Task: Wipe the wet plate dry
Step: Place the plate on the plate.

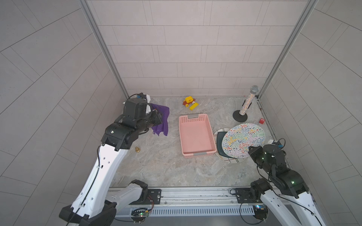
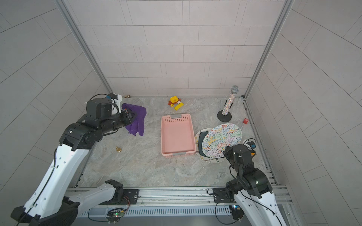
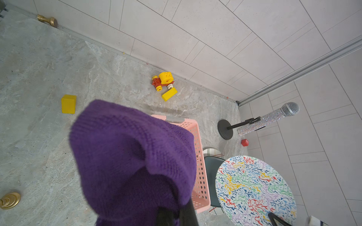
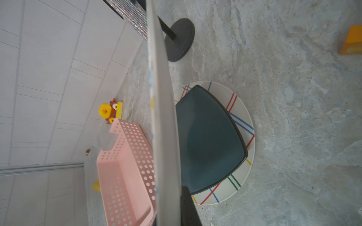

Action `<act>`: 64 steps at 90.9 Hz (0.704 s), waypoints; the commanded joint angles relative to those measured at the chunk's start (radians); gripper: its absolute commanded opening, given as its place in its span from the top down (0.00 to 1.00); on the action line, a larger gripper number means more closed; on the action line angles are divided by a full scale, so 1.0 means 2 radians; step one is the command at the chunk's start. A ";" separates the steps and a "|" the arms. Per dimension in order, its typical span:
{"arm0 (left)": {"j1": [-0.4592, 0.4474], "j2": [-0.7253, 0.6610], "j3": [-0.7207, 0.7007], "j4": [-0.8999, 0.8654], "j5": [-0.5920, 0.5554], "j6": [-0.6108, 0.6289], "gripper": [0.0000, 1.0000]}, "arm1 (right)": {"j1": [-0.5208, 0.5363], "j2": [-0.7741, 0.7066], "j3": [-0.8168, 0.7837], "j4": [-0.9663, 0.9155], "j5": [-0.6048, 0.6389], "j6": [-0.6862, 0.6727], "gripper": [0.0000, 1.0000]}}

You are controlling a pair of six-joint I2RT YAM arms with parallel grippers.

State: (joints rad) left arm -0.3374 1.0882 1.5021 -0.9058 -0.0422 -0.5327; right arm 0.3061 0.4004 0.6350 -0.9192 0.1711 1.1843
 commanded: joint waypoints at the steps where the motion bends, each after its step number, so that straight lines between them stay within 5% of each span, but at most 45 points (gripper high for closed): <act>1: 0.006 -0.002 -0.011 0.011 0.017 -0.005 1.00 | -0.001 0.015 -0.022 0.061 -0.022 -0.009 1.00; 48: 0.021 0.003 -0.024 0.030 0.055 -0.033 1.00 | -0.023 0.031 -0.132 0.089 -0.085 0.001 1.00; 64: 0.022 0.002 -0.031 0.035 0.060 -0.037 1.00 | -0.024 0.043 -0.158 0.079 -0.103 -0.001 0.86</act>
State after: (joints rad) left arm -0.3012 1.0939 1.4570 -0.8608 0.0582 -0.5972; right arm 0.2550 0.4454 0.3817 -0.6189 0.0223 1.2201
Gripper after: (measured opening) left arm 0.060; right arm 0.124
